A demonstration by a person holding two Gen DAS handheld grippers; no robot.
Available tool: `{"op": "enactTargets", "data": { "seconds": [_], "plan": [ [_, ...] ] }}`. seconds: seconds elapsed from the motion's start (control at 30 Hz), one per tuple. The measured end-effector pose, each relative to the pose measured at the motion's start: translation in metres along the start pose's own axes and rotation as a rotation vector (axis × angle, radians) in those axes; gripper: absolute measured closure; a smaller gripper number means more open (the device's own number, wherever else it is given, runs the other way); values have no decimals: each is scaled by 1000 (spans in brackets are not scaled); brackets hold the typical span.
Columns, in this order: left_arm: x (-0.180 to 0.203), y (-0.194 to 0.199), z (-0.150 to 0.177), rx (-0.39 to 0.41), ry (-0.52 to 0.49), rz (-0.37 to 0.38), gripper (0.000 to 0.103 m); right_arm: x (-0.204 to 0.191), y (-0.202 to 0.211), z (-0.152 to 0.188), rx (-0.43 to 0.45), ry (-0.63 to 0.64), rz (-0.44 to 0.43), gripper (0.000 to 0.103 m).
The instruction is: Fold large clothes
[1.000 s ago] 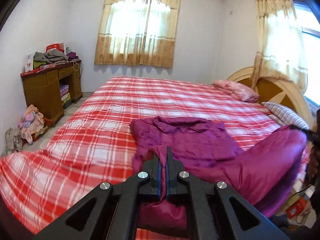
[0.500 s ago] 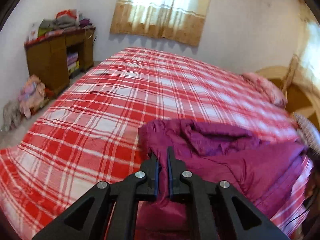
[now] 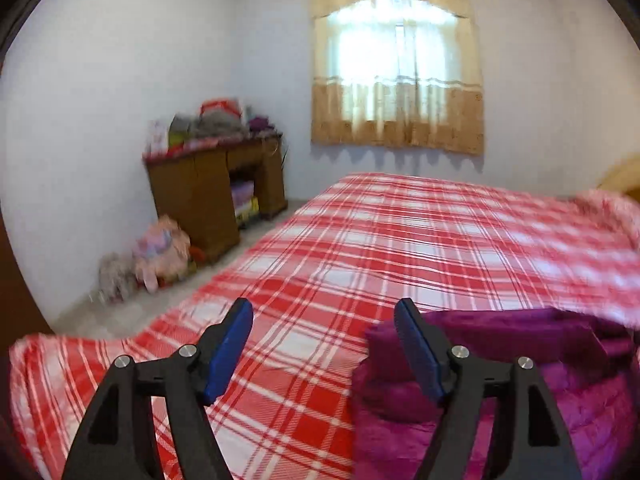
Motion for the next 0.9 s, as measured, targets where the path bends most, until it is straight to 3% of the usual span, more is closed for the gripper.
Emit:
{"op": "enactTargets", "data": {
  "seconds": [0.07,0.1,0.17,0.23,0.33,0.47,0.53,0.6,0.67,0.77,0.9],
  "plan": [
    [27,3,1,-5,-77,-23,28,-1,3,-2,13,-3,11,58],
    [36,4,1,-4,-97,-26,28,-2,9,-3,32,4,28,38],
    [53,5,3,-5,-121,-15,28,-2,22,-10,88,1,58,28],
    [66,3,3,-6,-141,-6,27,-7,39,-14,139,16,81,34],
    [89,-13,11,-46,-171,-13,27,-46,47,-12,135,95,36,46],
    [112,-47,21,-92,-220,-49,27,-134,1,-3,65,313,-67,52],
    [118,-62,28,-113,-258,-63,27,-165,-27,16,-28,397,-117,60],
    [120,-78,36,-135,-287,-81,27,-167,-56,33,-89,445,-67,63],
    [116,-94,48,-179,-290,-89,27,-149,-79,38,-117,397,-40,64],
    [112,-114,66,-240,-252,-71,27,-123,-92,43,-128,322,-26,66],
    [114,-125,77,-262,-231,-62,27,-120,-92,41,-116,305,-36,66]
  ]
}}
Point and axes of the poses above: each gripper's, at about its wrist camera, not at the fingertips, and y roughly against the way its jaws point, x to its right, z to its underside, the point moved 10 cm from there along -y, roughly the way its jaws point, and after that the axes turned 5 degrees about -y, right-handed, at the moved point
